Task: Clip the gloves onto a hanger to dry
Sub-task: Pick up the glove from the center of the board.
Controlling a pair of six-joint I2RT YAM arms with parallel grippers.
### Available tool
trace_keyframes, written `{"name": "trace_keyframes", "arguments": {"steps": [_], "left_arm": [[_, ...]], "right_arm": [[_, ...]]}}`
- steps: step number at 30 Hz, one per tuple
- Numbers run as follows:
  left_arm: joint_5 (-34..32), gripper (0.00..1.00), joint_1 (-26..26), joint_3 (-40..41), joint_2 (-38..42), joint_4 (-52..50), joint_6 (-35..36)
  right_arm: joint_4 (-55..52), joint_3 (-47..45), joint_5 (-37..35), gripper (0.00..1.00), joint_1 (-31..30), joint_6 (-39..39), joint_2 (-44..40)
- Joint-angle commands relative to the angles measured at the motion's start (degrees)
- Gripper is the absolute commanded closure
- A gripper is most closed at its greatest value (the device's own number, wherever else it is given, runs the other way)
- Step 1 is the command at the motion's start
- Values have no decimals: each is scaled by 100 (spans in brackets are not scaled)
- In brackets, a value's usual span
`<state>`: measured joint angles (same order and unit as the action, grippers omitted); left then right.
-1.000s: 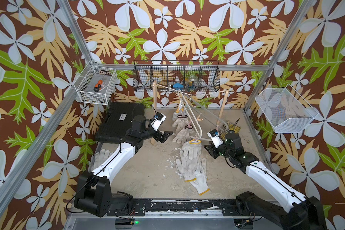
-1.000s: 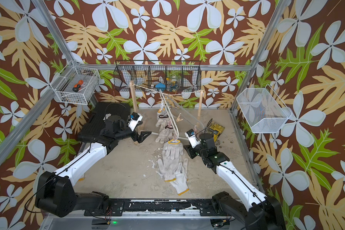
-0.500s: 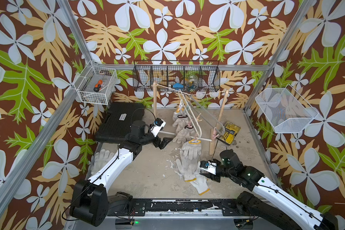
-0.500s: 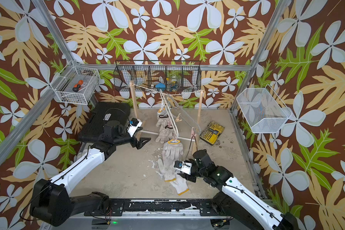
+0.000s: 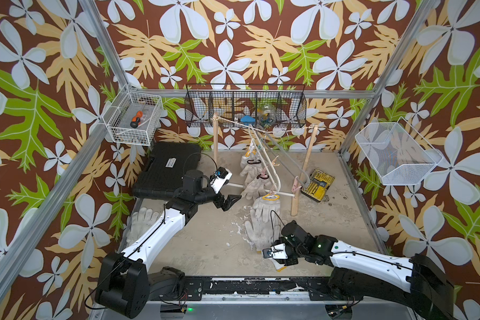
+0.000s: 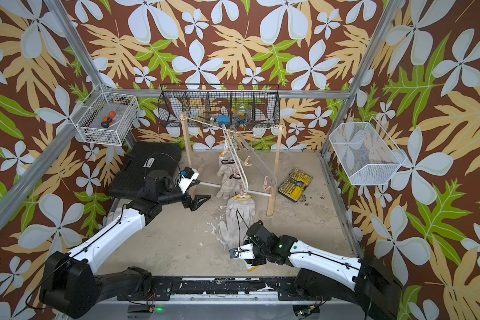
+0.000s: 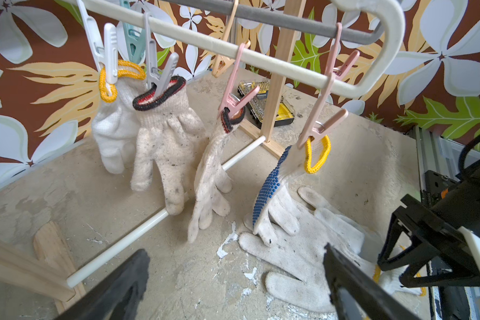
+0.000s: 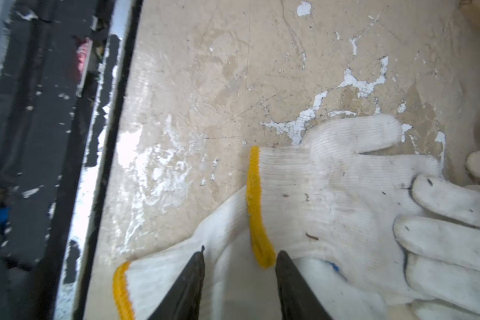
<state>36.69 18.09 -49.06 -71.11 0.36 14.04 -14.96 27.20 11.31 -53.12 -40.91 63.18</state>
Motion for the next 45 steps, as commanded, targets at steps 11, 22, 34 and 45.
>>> {"name": "trace_keyframes", "arguments": {"steps": [11,22,34,45], "left_arm": [[164,0,22,78,-17,17,-3],[181,0,57,160,45,34,-59],[190,0,168,151,62,69,-130],[170,0,635,-339,75,125,-245]], "right_arm": [[497,-146,-524,56,-5,-437,356],[579,-18,-880,67,-79,-269,601],[666,355,-326,100,-190,518,800],[-254,788,-994,100,11,1945,-788]]}}
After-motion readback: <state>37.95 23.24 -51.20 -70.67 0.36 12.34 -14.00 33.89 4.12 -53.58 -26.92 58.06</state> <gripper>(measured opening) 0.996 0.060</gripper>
